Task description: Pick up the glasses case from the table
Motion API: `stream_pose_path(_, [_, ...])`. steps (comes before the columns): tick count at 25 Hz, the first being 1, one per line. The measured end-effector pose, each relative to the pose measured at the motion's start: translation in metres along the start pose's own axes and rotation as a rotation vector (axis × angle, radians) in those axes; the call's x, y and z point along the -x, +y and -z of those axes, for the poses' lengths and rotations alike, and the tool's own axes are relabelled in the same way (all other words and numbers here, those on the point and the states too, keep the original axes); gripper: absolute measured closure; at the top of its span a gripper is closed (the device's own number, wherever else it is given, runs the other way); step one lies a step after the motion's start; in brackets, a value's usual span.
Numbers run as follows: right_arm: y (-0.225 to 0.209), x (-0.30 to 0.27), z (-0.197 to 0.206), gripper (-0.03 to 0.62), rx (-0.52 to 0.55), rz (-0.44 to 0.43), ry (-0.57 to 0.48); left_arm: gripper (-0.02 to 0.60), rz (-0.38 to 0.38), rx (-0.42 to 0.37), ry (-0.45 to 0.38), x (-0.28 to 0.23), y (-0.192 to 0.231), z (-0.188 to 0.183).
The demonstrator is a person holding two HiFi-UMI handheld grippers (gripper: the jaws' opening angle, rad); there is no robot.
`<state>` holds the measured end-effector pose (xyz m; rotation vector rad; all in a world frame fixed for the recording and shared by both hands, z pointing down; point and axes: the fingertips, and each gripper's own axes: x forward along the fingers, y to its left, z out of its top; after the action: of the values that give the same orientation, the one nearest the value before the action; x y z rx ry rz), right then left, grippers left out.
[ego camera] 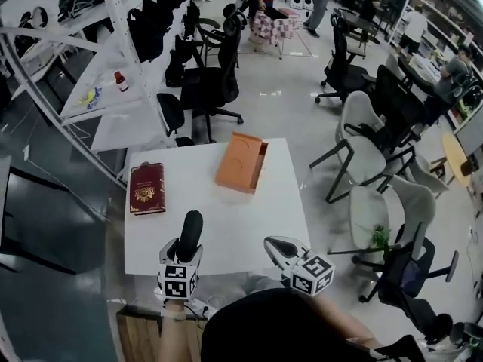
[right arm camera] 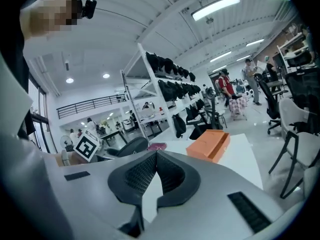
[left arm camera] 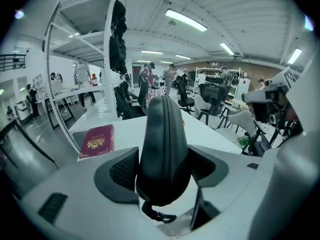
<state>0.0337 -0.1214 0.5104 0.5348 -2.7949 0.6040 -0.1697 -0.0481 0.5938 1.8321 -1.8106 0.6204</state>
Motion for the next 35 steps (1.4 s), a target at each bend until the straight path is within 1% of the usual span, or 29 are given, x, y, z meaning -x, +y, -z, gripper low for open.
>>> stream_pose_path(7, [0.051, -0.032, 0.002, 0.566, 0.062, -0.161, 0.045, 0.272, -0.091, 0.079, -0.080, 0.066, 0.003, 0.016])
stream_pose_path(13, [0.098, -0.051, 0.012, 0.566, 0.101, -0.282, 0.083, 0.272, -0.175, 0.143, -0.134, 0.118, 0.009, 0.036])
stream_pose_path(19, [0.141, -0.065, 0.024, 0.566, 0.142, -0.385, 0.125, 0.272, -0.238, 0.196, -0.149, 0.158, 0.009, 0.065])
stream_pose_path(23, [0.159, -0.067, 0.031, 0.566, 0.159, -0.423, 0.144, 0.272, -0.267, 0.237, -0.176, 0.176, 0.009, 0.079])
stream_pose_path(27, [0.173, -0.063, 0.041, 0.566, 0.176, -0.449, 0.160, 0.272, -0.266, 0.278, -0.204, 0.188, 0.005, 0.090])
stream_pose_path(31, [0.183, -0.056, 0.048, 0.566, 0.189, -0.452, 0.177, 0.272, -0.264, 0.291, -0.215, 0.198, 0.001, 0.097])
stream_pose_path(35, [0.184, -0.049, 0.056, 0.566, 0.188, -0.438, 0.192, 0.272, -0.243, 0.287, -0.203, 0.198, -0.003, 0.103])
